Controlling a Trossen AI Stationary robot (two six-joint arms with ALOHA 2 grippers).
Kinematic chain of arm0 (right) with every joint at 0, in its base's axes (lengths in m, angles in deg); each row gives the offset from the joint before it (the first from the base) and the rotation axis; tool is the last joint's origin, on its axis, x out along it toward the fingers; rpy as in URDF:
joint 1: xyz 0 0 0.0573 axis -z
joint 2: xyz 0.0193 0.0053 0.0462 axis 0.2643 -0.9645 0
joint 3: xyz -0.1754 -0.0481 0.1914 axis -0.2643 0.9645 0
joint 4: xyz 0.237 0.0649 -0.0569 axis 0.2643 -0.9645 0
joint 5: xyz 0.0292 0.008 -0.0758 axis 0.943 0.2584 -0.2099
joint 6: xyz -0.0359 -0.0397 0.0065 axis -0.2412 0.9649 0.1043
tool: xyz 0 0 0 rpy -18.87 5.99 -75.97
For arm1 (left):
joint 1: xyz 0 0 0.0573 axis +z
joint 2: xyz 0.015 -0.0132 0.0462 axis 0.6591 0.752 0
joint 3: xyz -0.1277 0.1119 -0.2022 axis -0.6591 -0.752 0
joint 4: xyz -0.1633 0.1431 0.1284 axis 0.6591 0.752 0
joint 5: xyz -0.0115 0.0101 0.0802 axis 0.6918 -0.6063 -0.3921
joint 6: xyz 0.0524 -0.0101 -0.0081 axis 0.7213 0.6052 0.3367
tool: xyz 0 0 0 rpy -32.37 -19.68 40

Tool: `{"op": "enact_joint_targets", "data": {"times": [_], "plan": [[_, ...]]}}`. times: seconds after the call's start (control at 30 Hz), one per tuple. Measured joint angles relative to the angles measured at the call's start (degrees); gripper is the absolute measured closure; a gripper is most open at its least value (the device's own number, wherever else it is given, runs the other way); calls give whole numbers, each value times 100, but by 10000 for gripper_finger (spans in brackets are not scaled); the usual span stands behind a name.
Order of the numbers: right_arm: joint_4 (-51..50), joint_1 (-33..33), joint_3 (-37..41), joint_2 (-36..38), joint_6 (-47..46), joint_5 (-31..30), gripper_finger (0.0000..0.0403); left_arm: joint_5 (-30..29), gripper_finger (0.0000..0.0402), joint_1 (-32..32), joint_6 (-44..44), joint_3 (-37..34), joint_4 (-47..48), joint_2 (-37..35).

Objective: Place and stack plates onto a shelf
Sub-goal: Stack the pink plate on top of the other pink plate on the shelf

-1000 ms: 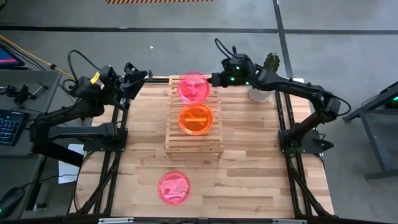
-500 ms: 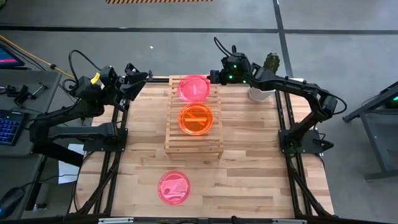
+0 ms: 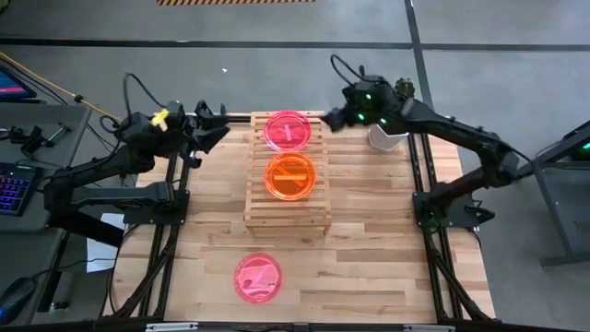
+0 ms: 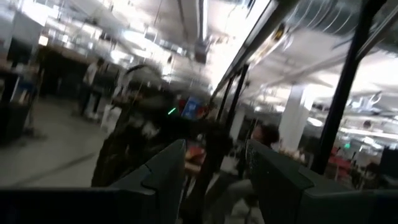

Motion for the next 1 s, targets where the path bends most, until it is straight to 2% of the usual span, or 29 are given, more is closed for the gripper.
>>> {"op": "enact_joint_targets", "data": {"times": [0.1,0.23,0.37,0.53,0.67,0.83,0.93,1.0], "plan": [[-701,-354,86,505,412,-294,198,-2,241,-4,0,-2,385,49],[-760,-1007,701,1321,489,-839,198,-3,241,-5,2,-2,486,117],[-218,-1681,1755,2210,70,-1232,198,-9,241,-86,176,-2,480,126],[1411,-2346,2823,3009,-411,-1403,198,-152,241,-210,264,-2,490,128],[2169,-2599,3147,3177,-177,-1721,198,-280,241,-229,442,-2,511,200],[2274,-2617,3176,3129,-84,-1742,198,-322,241,-258,158,0,494,231],[2276,-2615,3174,3126,-84,-1737,198,-207,241,-494,-87,40,652,261],[2270,-2615,3174,3124,-84,-1730,198,-78,241,-844,-161,230,1156,266]]}}
